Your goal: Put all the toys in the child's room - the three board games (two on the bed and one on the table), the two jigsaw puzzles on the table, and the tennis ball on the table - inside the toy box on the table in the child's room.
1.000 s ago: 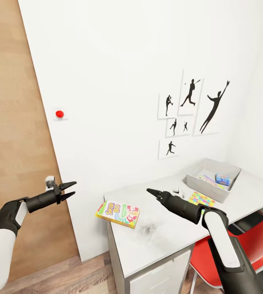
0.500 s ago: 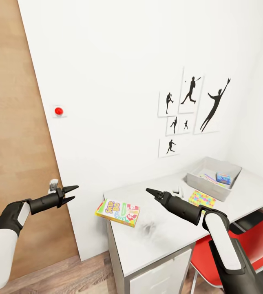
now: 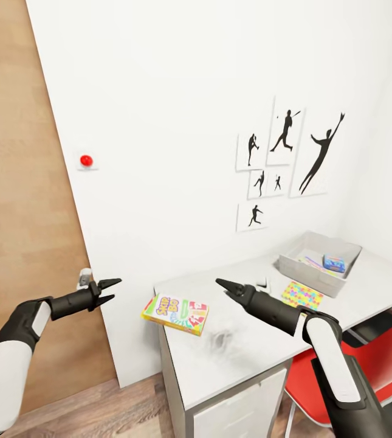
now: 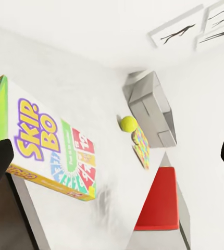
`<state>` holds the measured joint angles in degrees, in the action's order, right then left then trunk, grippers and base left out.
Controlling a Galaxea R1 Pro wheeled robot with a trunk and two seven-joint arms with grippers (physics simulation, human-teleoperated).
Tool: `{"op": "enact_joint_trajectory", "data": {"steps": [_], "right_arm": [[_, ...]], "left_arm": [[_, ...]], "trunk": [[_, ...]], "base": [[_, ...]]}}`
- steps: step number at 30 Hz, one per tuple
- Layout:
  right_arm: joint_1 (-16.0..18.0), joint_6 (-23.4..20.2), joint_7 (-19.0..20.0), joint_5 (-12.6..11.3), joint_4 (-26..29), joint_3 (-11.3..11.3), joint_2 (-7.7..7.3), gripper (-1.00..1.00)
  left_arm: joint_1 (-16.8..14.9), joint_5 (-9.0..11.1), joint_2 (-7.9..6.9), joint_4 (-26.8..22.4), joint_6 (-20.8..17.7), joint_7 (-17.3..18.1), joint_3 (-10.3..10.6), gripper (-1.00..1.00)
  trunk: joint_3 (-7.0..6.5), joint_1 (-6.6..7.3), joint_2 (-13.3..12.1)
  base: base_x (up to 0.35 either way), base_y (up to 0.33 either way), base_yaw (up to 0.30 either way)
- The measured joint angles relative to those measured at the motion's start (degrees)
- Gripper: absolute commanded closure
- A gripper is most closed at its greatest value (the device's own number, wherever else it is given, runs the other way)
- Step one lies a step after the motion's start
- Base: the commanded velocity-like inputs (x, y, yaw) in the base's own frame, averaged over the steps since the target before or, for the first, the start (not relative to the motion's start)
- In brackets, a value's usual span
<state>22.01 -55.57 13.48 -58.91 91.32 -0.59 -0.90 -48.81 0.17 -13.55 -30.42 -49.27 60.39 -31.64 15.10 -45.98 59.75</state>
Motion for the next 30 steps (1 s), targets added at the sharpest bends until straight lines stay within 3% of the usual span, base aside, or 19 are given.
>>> {"op": "enact_joint_trajectory", "data": {"steps": [5,10,16,30], "right_arm": [[0.0,-0.1,10.6,0.1,0.0,-1.1,0.01,-1.00],[0.0,0.0,14.9,0.4,0.0,-2.9,-0.16,-1.00],[-0.1,0.2,15.4,0.7,-0.1,-4.5,0.05,-1.00],[-2.0,0.7,15.5,0.8,0.0,-4.8,0.48,-1.00]], "left_arm": [[0.0,0.0,0.40,0.0,0.0,0.0,0.0,-1.00],[0.0,-0.1,0.50,0.0,0.0,-0.1,0.0,-1.00],[0.0,0.0,0.32,0.0,0.0,0.0,0.2,-1.00],[0.0,0.4,0.11,0.0,0.0,0.8,0.2,-1.00]], "trunk": [[0.90,-1.10,2.0],[1.80,-2.20,4.0],[2.88,-3.52,6.4],[5.22,-6.38,11.7]], "base": [[0.000,0.000,0.000],[0.000,0.000,0.000],[0.000,0.000,0.000],[0.000,0.000,0.000]]}}
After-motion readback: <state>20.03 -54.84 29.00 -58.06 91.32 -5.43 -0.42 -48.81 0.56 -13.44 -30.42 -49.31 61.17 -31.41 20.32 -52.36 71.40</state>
